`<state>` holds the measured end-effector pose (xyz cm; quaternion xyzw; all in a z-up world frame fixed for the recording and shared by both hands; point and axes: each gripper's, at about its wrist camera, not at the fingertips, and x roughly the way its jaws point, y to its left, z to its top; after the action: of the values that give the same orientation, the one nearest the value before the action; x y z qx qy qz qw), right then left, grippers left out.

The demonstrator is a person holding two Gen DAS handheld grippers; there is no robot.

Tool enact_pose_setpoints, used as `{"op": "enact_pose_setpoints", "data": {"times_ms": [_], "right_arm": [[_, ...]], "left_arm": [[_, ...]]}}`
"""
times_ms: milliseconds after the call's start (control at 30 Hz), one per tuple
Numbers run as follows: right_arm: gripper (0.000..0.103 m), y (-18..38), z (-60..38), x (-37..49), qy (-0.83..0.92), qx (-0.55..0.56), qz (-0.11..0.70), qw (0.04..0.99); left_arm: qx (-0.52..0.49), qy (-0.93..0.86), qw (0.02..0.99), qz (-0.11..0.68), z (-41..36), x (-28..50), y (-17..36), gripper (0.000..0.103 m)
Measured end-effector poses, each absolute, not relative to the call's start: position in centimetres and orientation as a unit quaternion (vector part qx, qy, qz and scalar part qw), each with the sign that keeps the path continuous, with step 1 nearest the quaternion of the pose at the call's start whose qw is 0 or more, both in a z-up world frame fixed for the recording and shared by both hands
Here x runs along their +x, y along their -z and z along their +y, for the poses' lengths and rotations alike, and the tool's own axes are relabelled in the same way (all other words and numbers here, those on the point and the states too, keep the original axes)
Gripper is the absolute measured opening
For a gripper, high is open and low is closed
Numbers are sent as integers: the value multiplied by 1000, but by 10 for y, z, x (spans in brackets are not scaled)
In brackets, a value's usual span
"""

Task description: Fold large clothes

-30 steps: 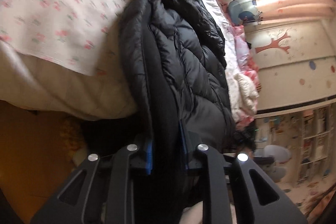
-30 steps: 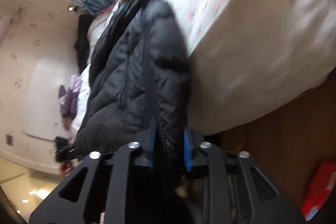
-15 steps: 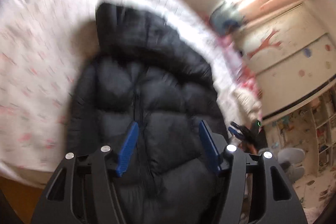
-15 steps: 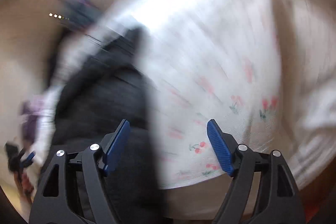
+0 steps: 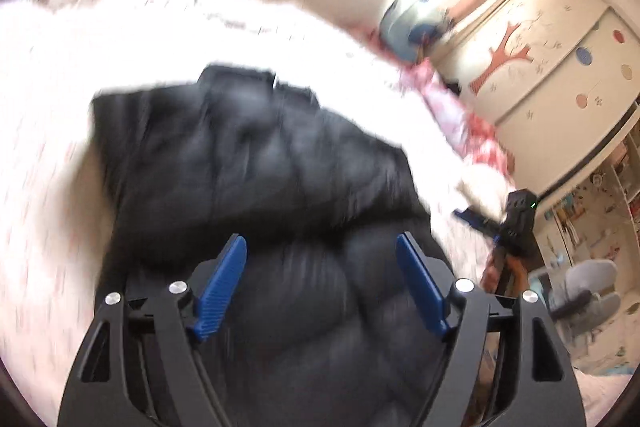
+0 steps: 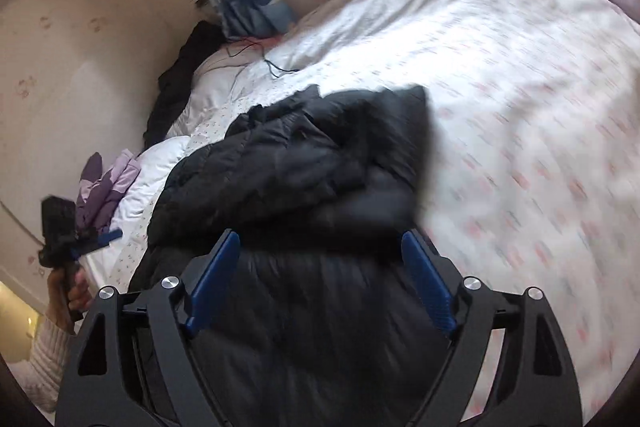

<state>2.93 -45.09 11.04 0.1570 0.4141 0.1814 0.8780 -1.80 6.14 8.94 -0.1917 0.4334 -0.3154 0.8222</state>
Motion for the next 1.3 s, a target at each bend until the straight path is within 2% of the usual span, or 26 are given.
{"op": "enact_pose_setpoints", "data": {"times_ms": [100, 167, 200, 267, 400, 433, 467, 500, 700, 867, 1033, 1100, 1133, 1167, 1233, 1300], "right_arm": [[80, -80, -421, 98, -151, 135, 431, 879], [82, -40, -419, 132, -67, 100, 491, 863], [84, -11, -426, 146, -68, 126, 521, 841], [83, -5, -441, 147, -76, 173, 522, 832], [83, -46, -466, 82, -123, 205, 513, 824], [86, -56, -476, 52, -134, 199, 510, 826], [91, -61, -486, 23, -145, 197, 512, 823], [93, -64, -496, -6, -156, 201, 519, 816], [93, -31, -554, -165, -191, 280, 569, 750], [93, 2, -550, -206, -248, 359, 560, 704], [93, 26, -529, -209, -294, 401, 554, 667], [85, 29, -522, -209, -302, 420, 539, 665], [62, 28, -518, -211, -308, 426, 528, 667], [40, 25, -513, -209, -312, 427, 517, 673], [21, 13, -502, -212, -303, 413, 499, 699], [15, -5, -492, -221, -305, 408, 476, 717]], "left_arm": [[-211, 275, 832, 433, 51, 42, -61, 74], [-194, 209, 819, 499, 44, 80, -10, 74], [-200, 210, 794, 535, 44, 93, 18, 72], [-224, 214, 783, 539, 52, 95, 33, 70], [-237, 251, 785, 514, 83, 42, -7, 70], [-231, 261, 789, 506, 102, 12, -21, 71], [-230, 265, 789, 504, 113, -5, -24, 75], [-234, 269, 786, 505, 129, -28, -28, 83], [-304, 252, 752, 528, 227, -166, -3, 87], [-378, 307, 684, 543, 212, -213, 40, 92], [-382, 356, 647, 556, 168, -226, 53, 94], [-362, 345, 665, 555, 159, -228, 48, 92], [-354, 336, 681, 546, 156, -230, 42, 77], [-350, 328, 692, 540, 157, -234, 37, 68], [-349, 316, 705, 531, 158, -237, 24, 33], [-337, 316, 720, 519, 161, -244, 9, 20]]}}
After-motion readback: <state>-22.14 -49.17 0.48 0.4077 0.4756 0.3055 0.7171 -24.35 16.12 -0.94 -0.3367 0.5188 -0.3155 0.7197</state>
